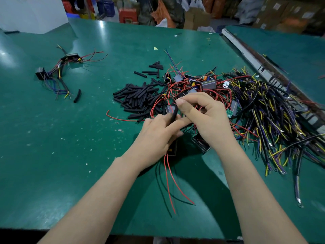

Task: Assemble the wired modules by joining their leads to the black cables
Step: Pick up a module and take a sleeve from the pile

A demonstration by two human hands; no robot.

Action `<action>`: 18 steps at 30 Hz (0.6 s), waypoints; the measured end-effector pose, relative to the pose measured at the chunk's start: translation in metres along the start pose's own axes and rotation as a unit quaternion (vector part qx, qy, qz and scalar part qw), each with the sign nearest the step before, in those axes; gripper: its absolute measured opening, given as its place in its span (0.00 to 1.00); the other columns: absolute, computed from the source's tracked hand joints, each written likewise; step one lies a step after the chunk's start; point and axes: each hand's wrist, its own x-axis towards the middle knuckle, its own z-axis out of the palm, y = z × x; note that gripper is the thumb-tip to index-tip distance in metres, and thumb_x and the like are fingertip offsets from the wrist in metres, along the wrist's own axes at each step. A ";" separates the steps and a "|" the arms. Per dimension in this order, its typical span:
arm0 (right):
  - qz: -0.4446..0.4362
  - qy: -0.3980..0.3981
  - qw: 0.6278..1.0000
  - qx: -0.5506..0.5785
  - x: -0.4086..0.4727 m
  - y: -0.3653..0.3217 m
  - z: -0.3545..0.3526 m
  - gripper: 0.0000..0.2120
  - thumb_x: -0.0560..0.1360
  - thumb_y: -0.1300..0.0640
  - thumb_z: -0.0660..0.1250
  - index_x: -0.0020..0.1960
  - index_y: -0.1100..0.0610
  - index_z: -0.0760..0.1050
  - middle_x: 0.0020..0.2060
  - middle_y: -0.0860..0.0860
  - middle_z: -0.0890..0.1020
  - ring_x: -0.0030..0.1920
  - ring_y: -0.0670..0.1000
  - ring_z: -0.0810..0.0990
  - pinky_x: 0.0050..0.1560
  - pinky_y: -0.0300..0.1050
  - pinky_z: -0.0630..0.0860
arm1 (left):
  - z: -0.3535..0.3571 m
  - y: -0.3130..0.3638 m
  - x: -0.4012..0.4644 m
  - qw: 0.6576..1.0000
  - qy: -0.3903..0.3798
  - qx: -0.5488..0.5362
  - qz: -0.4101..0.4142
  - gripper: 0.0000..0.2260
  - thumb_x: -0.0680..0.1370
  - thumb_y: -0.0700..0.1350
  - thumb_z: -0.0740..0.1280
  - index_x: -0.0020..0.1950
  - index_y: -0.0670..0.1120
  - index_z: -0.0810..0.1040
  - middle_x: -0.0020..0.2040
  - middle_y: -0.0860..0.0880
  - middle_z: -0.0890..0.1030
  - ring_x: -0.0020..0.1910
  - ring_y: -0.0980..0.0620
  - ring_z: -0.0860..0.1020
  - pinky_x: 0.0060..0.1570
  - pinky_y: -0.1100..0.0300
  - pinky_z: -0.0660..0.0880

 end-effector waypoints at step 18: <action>0.039 0.041 0.998 -0.002 0.002 0.004 -0.007 0.06 0.74 0.54 0.71 0.41 0.44 0.80 0.44 0.45 0.82 0.45 0.39 0.78 0.50 0.34 0.72 | -0.004 -0.002 0.003 0.979 0.040 -0.132 -0.153 0.10 0.80 0.46 0.63 0.51 0.45 0.84 0.49 0.52 0.75 0.56 0.47 0.71 0.60 0.53 0.65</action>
